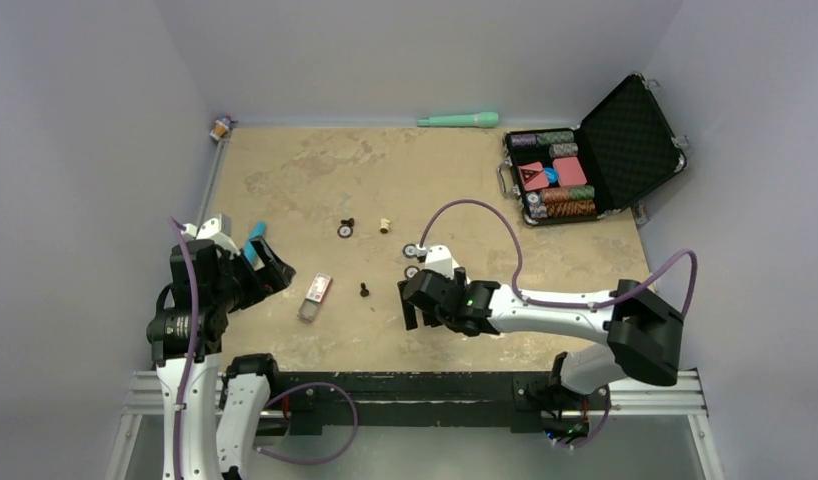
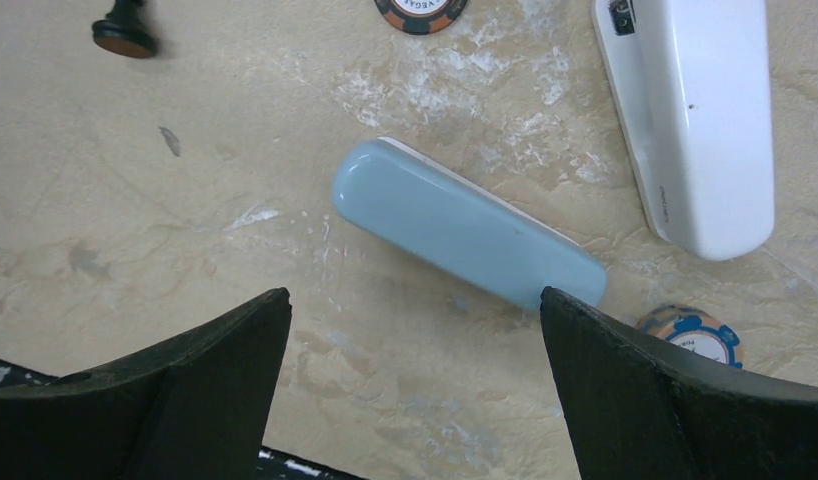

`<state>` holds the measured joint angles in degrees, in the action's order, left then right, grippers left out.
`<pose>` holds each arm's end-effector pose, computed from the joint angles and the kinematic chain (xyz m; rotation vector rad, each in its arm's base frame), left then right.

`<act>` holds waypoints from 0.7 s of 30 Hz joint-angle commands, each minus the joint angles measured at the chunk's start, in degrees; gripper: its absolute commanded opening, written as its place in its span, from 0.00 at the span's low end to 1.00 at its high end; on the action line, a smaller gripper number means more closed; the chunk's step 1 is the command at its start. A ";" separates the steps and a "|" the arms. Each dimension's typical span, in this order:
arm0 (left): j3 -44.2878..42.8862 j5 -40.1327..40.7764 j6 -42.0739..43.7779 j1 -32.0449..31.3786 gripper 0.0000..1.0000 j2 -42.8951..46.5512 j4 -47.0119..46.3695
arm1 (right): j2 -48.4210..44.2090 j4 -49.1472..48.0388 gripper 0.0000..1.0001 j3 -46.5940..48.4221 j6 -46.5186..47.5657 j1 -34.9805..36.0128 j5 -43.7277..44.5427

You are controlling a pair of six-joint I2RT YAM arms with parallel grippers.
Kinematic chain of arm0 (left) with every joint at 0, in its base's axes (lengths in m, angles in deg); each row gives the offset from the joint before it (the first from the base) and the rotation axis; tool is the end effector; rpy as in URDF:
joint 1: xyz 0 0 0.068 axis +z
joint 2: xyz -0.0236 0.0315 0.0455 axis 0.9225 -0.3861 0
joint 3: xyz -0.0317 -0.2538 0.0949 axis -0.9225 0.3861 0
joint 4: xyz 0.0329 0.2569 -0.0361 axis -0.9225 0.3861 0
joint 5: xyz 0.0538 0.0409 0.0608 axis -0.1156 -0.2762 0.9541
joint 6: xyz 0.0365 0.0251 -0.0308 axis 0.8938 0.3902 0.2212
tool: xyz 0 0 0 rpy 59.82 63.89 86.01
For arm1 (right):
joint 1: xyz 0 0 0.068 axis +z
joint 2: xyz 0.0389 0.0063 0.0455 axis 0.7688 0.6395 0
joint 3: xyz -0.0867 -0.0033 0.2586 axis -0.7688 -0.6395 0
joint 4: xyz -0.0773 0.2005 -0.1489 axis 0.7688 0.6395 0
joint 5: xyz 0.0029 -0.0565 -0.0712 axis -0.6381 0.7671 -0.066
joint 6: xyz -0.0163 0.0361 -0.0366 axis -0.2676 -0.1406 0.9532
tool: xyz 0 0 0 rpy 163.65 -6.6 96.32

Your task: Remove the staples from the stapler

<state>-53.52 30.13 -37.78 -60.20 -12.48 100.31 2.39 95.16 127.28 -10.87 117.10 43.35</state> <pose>0.0932 0.0042 0.3235 -0.5678 2.2468 -0.4210 0.1225 0.2468 0.2039 -0.2766 2.4226 0.2965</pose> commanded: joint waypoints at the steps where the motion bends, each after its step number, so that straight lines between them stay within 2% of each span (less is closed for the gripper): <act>1: -0.40 -0.83 1.01 0.03 0.96 -0.45 -1.40 | 3.14 -2.63 0.99 3.49 3.68 0.37 3.10; 21: -0.44 -0.84 1.02 0.07 0.95 -0.72 -1.40 | 11.50 -1.30 0.99 7.14 6.69 -0.59 8.34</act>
<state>-53.52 30.11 -37.78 -60.20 -12.85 100.31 13.72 94.06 132.28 -4.05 117.03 49.34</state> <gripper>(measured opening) 0.955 0.986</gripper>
